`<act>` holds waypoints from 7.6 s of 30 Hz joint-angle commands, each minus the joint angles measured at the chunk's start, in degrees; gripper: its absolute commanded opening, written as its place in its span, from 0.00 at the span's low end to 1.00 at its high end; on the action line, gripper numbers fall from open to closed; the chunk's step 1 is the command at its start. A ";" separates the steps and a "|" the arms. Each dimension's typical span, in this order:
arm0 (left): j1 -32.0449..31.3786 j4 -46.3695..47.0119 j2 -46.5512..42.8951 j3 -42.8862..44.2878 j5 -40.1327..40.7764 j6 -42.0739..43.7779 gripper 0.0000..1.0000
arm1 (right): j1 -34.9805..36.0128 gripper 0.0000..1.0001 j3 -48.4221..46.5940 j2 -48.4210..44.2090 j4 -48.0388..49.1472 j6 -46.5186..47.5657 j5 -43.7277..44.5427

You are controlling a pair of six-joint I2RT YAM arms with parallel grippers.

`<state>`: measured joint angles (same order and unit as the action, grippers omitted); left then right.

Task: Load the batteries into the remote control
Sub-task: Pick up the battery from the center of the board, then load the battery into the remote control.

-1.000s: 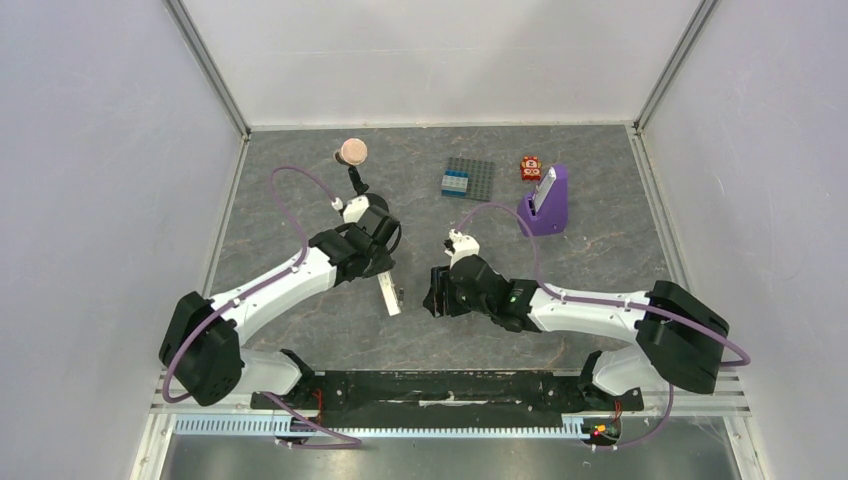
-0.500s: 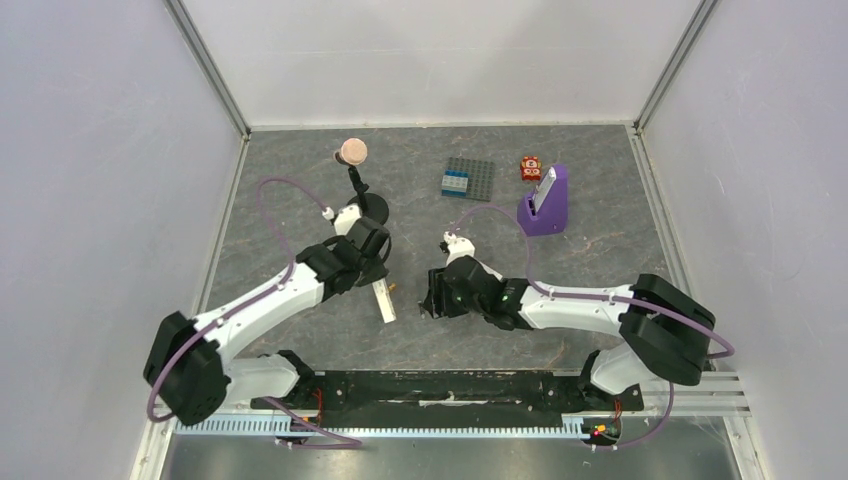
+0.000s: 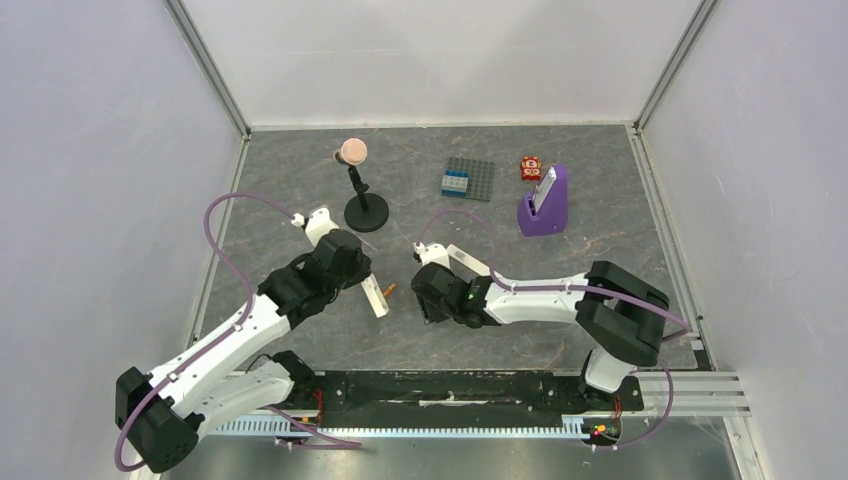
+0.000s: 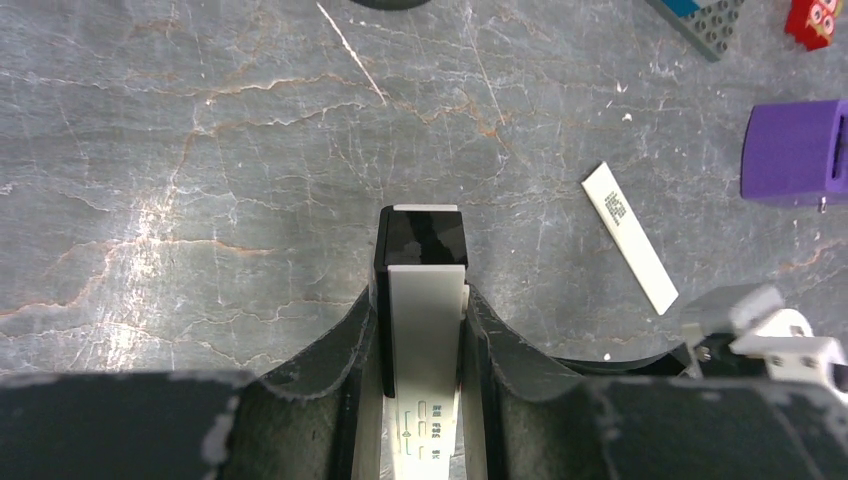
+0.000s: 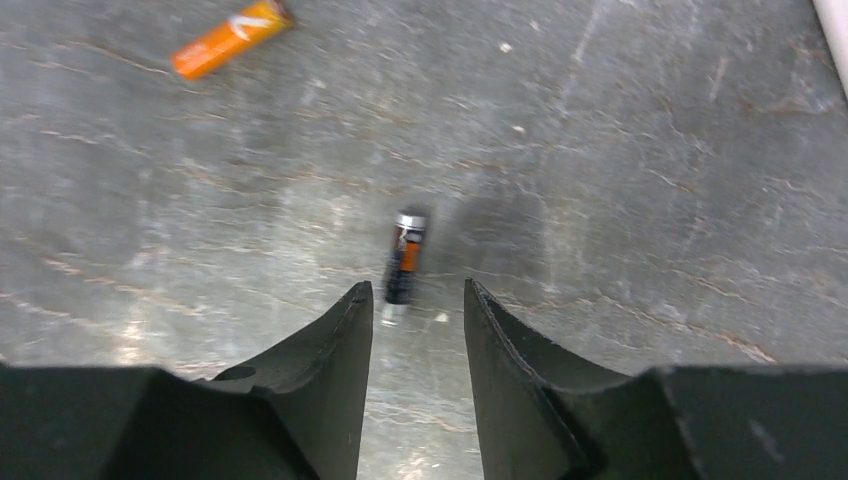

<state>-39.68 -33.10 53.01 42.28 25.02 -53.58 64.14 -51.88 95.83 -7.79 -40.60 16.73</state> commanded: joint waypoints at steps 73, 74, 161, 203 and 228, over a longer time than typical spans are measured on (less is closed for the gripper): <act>-0.14 72.45 0.11 -30.92 -24.24 -14.88 0.02 | -0.84 0.04 -15.87 -9.25 -22.46 4.86 -8.72; -0.14 72.67 0.02 -30.88 -24.59 -15.59 0.02 | -1.01 0.04 -16.25 -8.92 -22.78 4.86 -9.24; -0.14 55.69 -15.38 -28.21 -21.02 -45.64 0.02 | -4.61 0.57 26.83 -42.10 28.89 -33.19 -14.16; -0.14 55.74 -18.44 -27.32 -27.36 -27.77 0.02 | -7.86 0.62 26.93 -36.05 40.05 -31.90 -28.89; -0.14 53.99 -20.26 -27.96 -26.66 -30.35 0.02 | -9.18 0.52 30.33 -39.13 44.09 -30.47 -33.62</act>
<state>-39.64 18.06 33.21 13.08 -1.63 -83.02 55.27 -22.17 57.58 31.68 -71.35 -15.92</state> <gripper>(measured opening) 0.328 0.540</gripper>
